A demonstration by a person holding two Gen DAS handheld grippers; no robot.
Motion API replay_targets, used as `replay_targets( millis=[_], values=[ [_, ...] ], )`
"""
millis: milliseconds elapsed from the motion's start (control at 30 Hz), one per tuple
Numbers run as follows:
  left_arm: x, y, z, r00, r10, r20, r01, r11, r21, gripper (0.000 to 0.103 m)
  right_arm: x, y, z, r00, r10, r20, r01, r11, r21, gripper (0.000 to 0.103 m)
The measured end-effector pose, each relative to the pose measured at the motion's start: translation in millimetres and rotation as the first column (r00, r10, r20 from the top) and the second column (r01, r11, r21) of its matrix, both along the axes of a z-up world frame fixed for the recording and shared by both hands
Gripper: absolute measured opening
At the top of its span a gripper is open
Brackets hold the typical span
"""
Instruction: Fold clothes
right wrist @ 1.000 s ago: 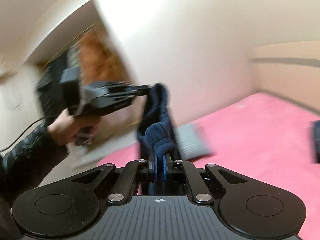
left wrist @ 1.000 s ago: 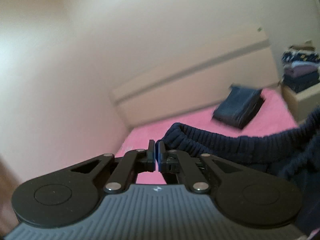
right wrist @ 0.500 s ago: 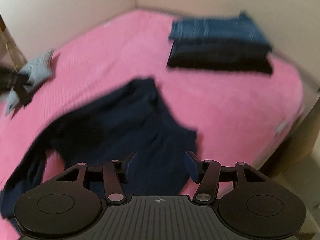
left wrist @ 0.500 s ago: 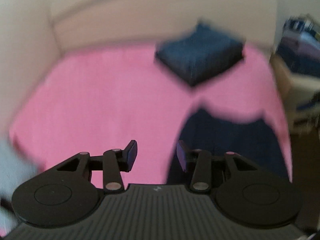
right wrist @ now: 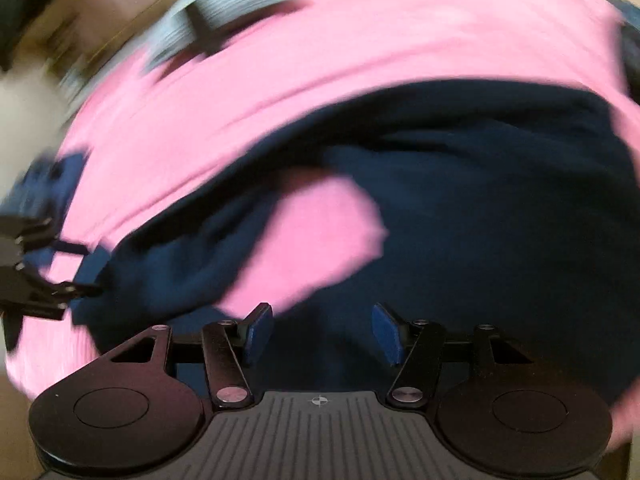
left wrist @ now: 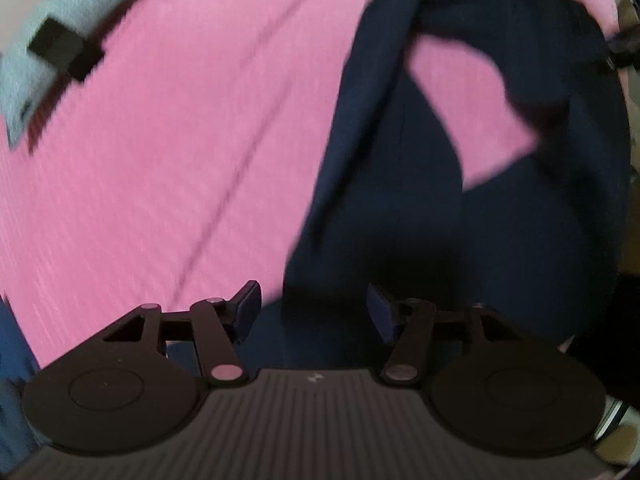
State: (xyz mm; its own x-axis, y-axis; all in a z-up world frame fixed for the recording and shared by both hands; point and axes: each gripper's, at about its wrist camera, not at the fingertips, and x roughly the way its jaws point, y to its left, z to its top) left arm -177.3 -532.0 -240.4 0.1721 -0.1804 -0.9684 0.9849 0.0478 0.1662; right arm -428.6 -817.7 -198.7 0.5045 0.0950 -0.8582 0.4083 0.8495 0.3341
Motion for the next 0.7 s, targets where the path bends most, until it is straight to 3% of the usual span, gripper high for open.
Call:
replay_targets(
  millis=[100, 167, 200, 233, 267, 300, 367, 467, 567, 667, 700],
  values=[
    [17, 34, -23, 1.0, 0.03, -0.005, -0.03, 1.0, -0.004, 0.054, 47, 35, -9, 0.991, 0.135, -0.004, -0.135, 0.99, -0.04, 0.059],
    [42, 52, -24, 0.996, 0.069, -0.061, -0.07, 0.997, -0.022, 0.052, 72, 56, -17, 0.98, 0.196, -0.023, -0.197, 0.979, -0.048, 0.059],
    [49, 56, -26, 0.988, 0.091, -0.122, -0.095, 0.995, -0.031, 0.042, 83, 66, -24, 0.975, 0.221, -0.038, -0.223, 0.974, -0.048, 0.06],
    [55, 59, -28, 0.976, 0.112, -0.185, -0.121, 0.992, -0.039, 0.021, 95, 75, -30, 0.968, 0.246, -0.052, -0.248, 0.967, -0.049, 0.062],
    [61, 61, -31, 0.96, 0.132, -0.248, -0.147, 0.988, -0.044, 0.012, 107, 85, -37, 0.961, 0.27, -0.067, -0.273, 0.961, -0.049, 0.074],
    [63, 63, -25, 0.956, 0.121, -0.266, -0.142, 0.988, -0.062, 0.003, 121, 92, -48, 0.951, 0.297, -0.091, -0.301, 0.953, -0.043, 0.08],
    [67, 66, -9, 0.958, 0.082, -0.275, -0.114, 0.988, -0.105, 0.002, 147, 108, -61, 0.927, 0.355, -0.126, -0.362, 0.931, -0.045, 0.08],
    [89, 62, 30, 0.971, 0.055, -0.233, -0.101, 0.977, -0.186, 0.002, 176, 121, -50, 0.911, 0.4, -0.095, -0.409, 0.906, -0.11, 0.08],
    [132, 41, 66, 0.99, 0.072, -0.118, -0.103, 0.955, -0.277, 0.002, 189, 110, -17, 0.946, 0.323, 0.024, -0.313, 0.931, -0.188, 0.08],
    [183, 10, 91, 0.98, 0.195, 0.028, -0.171, 0.912, -0.373, 0.006, 180, 95, 3, 0.971, 0.231, 0.059, -0.214, 0.954, -0.209, 0.08],
    [197, 4, 98, 0.969, 0.24, 0.064, -0.196, 0.897, -0.395, 0.023, 172, 93, 4, 0.976, 0.212, 0.051, -0.197, 0.957, -0.212, 0.08]
  ],
)
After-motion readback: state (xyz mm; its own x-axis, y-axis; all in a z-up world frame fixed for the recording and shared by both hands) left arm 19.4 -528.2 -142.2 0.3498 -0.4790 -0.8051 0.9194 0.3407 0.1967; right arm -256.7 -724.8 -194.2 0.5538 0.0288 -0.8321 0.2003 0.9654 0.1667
